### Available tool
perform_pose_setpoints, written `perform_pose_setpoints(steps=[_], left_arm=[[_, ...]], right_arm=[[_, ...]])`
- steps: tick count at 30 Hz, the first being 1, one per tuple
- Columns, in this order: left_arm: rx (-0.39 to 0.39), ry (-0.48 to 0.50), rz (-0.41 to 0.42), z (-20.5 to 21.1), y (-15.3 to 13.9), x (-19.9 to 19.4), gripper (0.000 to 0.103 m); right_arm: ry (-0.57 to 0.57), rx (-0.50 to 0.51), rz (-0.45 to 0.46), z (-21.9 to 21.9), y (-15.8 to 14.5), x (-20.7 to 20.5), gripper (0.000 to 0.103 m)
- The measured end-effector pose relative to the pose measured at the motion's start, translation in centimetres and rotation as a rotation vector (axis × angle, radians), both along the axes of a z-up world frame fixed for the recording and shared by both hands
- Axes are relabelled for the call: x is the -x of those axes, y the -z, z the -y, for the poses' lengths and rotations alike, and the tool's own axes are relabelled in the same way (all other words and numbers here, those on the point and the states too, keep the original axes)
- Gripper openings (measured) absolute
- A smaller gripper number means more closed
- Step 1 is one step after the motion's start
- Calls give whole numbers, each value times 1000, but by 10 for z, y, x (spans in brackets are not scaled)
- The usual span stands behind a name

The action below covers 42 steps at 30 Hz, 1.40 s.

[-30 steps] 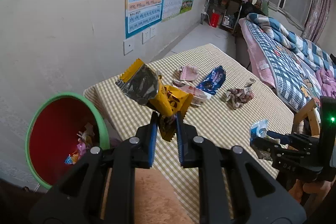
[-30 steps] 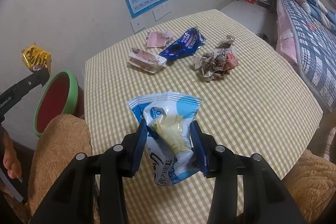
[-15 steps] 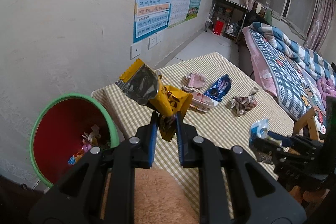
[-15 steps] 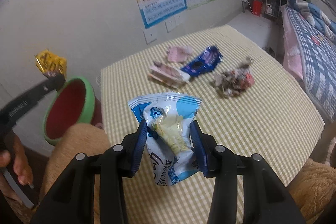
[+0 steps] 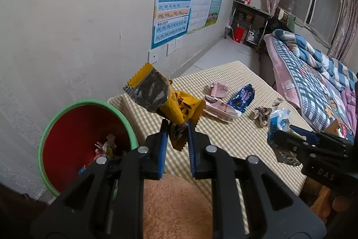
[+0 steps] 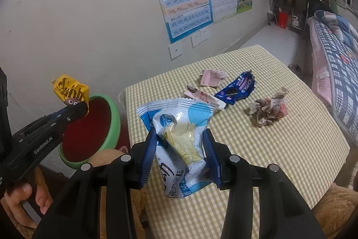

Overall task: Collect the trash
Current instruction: 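Lift the yellow-silver wrapper with the left gripper while the right lifts the white-blue wrapper, then carry the yellow-silver wrapper over the bin with the left gripper while the right brings the white-blue one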

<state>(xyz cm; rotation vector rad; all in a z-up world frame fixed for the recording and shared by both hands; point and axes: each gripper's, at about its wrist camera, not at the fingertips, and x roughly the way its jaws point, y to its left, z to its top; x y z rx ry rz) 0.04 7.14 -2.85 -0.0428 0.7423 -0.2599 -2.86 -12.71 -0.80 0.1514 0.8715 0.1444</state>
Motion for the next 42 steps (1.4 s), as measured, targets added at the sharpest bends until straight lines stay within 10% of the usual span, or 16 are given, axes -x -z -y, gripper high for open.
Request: perform_pose_setpoints(steps=[42], left_arm=[[-41, -162, -25, -66, 20, -12, 16]], right_arm=[[-131, -31, -10, -74, 2, -37, 43]])
